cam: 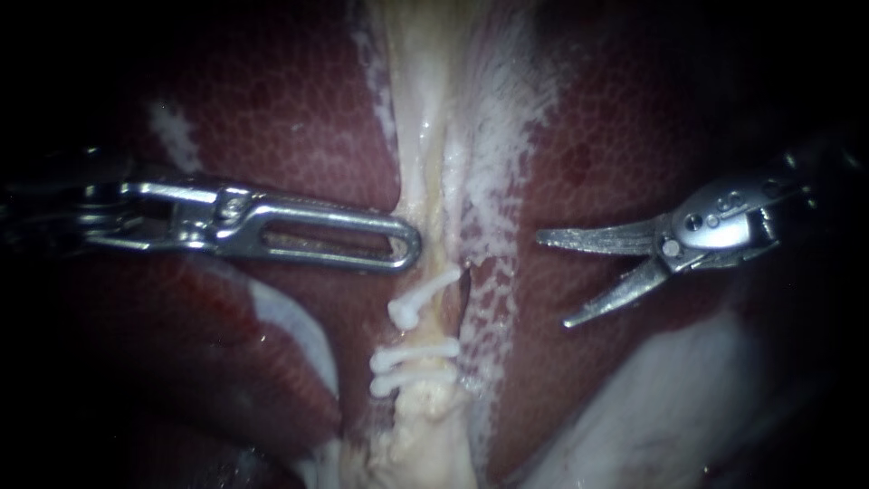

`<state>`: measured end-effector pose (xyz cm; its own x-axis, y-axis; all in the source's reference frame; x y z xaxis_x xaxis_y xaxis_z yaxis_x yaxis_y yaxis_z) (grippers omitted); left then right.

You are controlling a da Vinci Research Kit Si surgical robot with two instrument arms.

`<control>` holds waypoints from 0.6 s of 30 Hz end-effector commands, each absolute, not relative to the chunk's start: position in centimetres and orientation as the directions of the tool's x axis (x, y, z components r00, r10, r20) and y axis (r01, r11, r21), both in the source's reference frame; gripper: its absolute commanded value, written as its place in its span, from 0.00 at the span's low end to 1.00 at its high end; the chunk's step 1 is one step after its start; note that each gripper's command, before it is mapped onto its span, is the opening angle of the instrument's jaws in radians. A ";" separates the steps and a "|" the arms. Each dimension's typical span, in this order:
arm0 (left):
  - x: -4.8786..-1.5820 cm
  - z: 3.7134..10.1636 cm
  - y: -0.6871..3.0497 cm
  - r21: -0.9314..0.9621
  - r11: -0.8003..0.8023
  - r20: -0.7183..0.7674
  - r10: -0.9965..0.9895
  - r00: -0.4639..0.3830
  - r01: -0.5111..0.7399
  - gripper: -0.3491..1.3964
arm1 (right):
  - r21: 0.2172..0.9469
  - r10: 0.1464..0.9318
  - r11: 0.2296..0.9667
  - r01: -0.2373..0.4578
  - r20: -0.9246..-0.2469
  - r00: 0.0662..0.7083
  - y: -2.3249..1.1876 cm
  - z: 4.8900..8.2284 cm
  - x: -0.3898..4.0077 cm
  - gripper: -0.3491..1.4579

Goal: Go to the cutting position left tube

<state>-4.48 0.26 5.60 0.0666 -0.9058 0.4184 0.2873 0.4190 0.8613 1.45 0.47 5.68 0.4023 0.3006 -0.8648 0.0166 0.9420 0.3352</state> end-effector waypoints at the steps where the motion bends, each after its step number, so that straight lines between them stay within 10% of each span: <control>1: -4.48 5.61 0.26 0.861 0.419 0.418 -0.906 0.066 0.288 0.00 | 0.335 0.301 0.942 0.017 -0.865 0.402 0.47 5.68 1.45 0.97; 18: -4.40 5.42 0.28 0.866 0.413 0.412 -0.909 0.067 0.282 0.00 | 0.387 0.328 0.921 0.044 -0.832 0.448 0.32 5.84 1.51 0.97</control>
